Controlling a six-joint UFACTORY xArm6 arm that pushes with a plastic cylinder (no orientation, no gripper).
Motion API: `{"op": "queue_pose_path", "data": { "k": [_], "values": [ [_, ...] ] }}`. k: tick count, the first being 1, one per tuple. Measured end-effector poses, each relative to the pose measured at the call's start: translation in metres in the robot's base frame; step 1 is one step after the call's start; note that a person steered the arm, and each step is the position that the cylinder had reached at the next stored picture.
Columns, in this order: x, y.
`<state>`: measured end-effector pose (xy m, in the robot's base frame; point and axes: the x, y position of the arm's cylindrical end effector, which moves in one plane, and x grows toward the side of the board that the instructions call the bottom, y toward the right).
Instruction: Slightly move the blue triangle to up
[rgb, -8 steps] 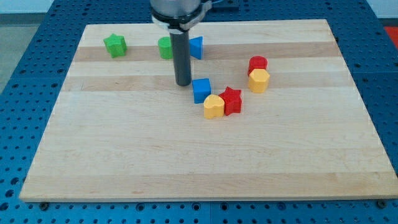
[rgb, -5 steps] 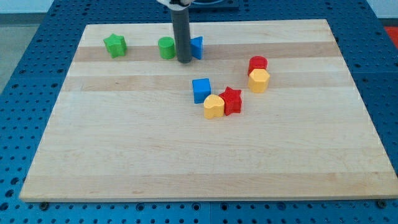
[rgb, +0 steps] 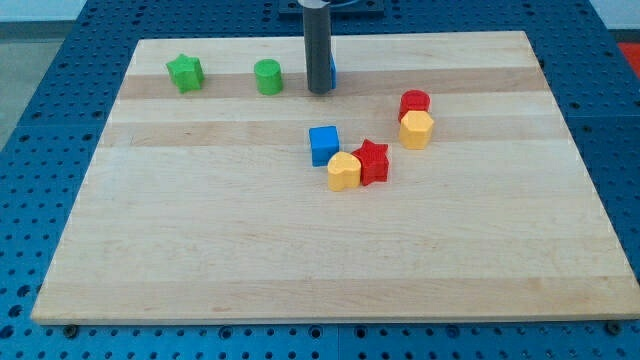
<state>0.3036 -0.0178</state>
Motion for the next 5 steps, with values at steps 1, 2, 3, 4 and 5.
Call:
{"op": "queue_pose_path", "data": {
  "k": [1, 2, 3, 4, 5],
  "values": [
    [0.0, 0.002],
    [0.0, 0.0022],
    [0.0, 0.0021],
    [0.0004, 0.0021],
    [0.0036, 0.0021]
  ]
}}
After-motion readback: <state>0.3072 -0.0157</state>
